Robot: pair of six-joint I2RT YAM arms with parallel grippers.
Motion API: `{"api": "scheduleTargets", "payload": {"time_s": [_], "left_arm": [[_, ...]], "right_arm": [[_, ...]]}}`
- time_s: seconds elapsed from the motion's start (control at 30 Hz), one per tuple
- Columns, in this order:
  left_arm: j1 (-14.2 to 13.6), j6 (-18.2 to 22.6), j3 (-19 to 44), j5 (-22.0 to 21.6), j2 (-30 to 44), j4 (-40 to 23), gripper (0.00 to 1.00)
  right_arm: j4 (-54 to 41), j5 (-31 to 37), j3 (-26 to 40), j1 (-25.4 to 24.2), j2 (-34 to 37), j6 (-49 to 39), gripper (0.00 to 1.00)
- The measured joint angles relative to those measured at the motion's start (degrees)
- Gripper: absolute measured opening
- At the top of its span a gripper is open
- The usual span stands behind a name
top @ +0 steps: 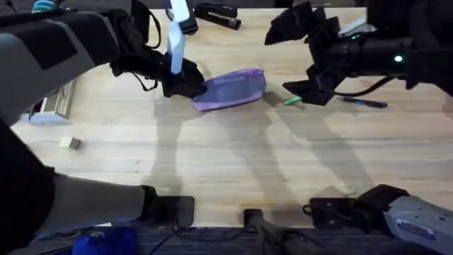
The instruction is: Unzip the bag, pick up the pens from the table one at a time and place them inside, then zip the bag closed.
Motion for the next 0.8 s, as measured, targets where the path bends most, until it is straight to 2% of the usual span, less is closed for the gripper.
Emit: {"api": "scheduleTargets", "payload": {"time_s": [0.6, 0.8], "left_arm": [[0.0, 0.0, 0.0, 0.0, 0.0, 0.0, 0.041], [0.0, 0.0, 0.0, 0.0, 0.0, 0.0, 0.041]], "right_arm": [[9.75, 0.02, 0.02, 0.0, 12.29, 2.18, 0.996], [10.37, 0.02, 0.02, 0.0, 16.21, 3.0, 0.996]]}}
